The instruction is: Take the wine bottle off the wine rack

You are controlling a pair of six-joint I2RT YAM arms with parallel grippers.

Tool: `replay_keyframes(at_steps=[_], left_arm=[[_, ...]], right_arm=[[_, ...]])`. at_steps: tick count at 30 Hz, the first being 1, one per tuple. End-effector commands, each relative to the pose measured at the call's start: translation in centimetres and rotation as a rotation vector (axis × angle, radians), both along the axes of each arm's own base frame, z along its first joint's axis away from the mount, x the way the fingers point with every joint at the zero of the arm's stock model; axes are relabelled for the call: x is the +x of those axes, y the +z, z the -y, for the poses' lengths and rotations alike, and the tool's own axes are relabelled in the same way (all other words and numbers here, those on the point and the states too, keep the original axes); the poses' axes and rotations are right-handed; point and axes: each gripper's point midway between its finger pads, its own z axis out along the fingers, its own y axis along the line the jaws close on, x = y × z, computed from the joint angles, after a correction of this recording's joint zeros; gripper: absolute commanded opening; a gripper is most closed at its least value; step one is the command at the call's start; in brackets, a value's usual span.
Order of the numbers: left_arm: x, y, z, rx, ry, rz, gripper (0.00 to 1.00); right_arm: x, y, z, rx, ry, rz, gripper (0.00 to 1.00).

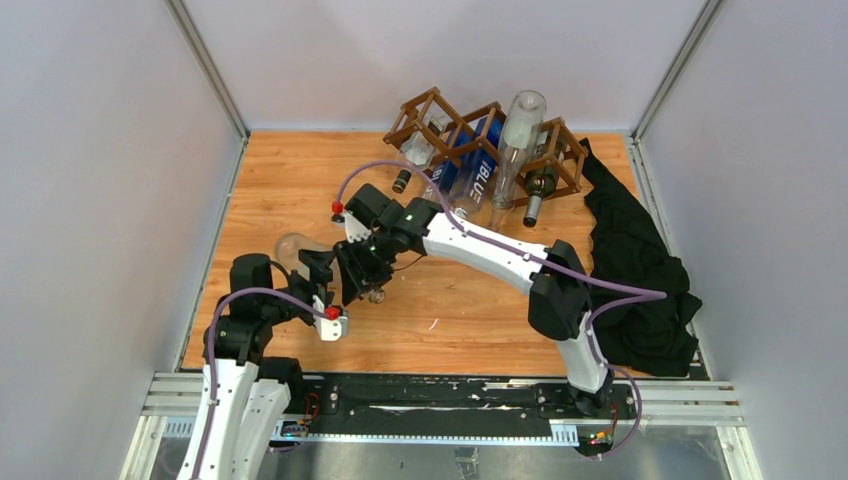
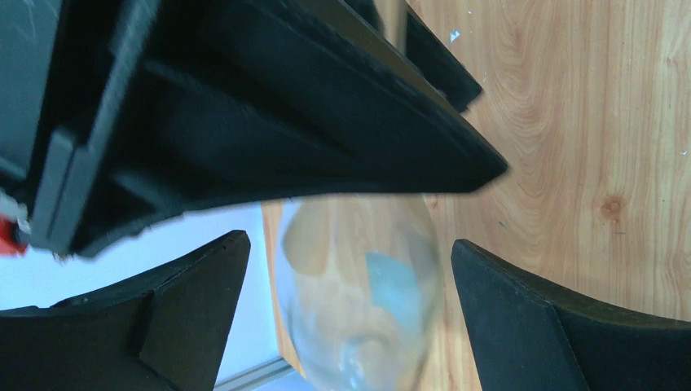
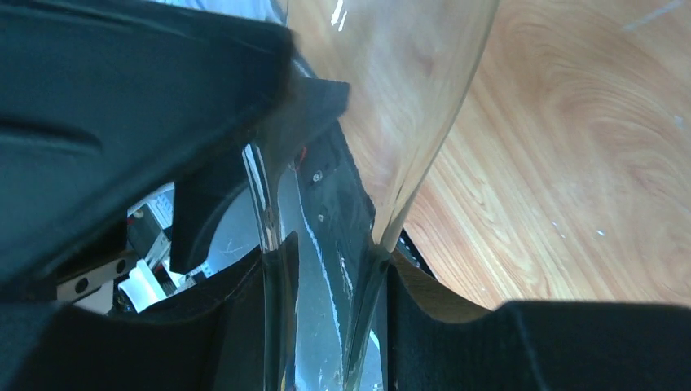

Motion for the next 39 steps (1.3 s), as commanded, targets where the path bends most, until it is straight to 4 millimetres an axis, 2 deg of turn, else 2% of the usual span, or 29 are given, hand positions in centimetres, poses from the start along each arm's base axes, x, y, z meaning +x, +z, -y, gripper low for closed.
replay_keyframes(at_steps=[1,7,10,13,15,17,19,23,27,32,36,38,39], left_arm=[[-0.1,0.9,1.1,-0.015,-0.069,0.053,1.0],[-0.6,0.5,1.3,-0.042,-0.062,0.024,0.98],[-0.5,0.5,1.3,-0.043,-0.055,0.018,0.87],[-0.4,0.8,1.3,-0.047,-0.057,0.014,0.63],[-0.2,1.2,1.4,-0.051,-0.057,0.008,0.42],[-0.1,1.5,1.4,-0.052,-0.06,0.012,0.18],[0.2,1.9,1.5,-0.067,-0.052,0.022,0.02],[1.3,3.0,1.4,-0.134,-0.002,0.072,0.0],[2.2,4.0,1.3,-0.196,0.037,0.119,0.0],[2.6,4.2,1.3,-0.225,0.054,0.131,0.0],[2.9,4.9,1.2,-0.256,0.077,0.133,0.0],[3.1,5.3,1.2,-0.274,0.091,0.125,0.0],[3.2,5.5,1.1,-0.284,0.099,0.117,0.0]], right_arm=[[-2.2,8.0,-4.4,0.311,0.164,0.105,0.0],[-2.9,9.5,-5.3,0.369,0.201,0.095,0.0],[-3.3,10.0,-5.1,0.397,0.218,0.087,0.0],[-3.6,9.8,-4.8,0.402,0.235,0.073,0.0],[-3.6,9.5,-4.5,0.395,0.233,0.066,0.03],[-3.2,9.1,-4.1,0.382,0.217,0.06,0.21],[-2.6,8.7,-3.6,0.369,0.191,0.068,0.42],[-1.8,9.0,-2.5,0.381,0.147,0.088,0.65],[-1.6,8.9,-1.7,0.375,0.13,0.092,0.68],[-1.3,8.6,-0.9,0.36,0.109,0.093,0.68],[-0.4,9.2,-0.1,0.362,0.079,0.114,0.69],[0.4,9.7,0.5,0.365,0.051,0.131,0.72],[1.0,10.1,0.9,0.366,0.033,0.143,0.77]])
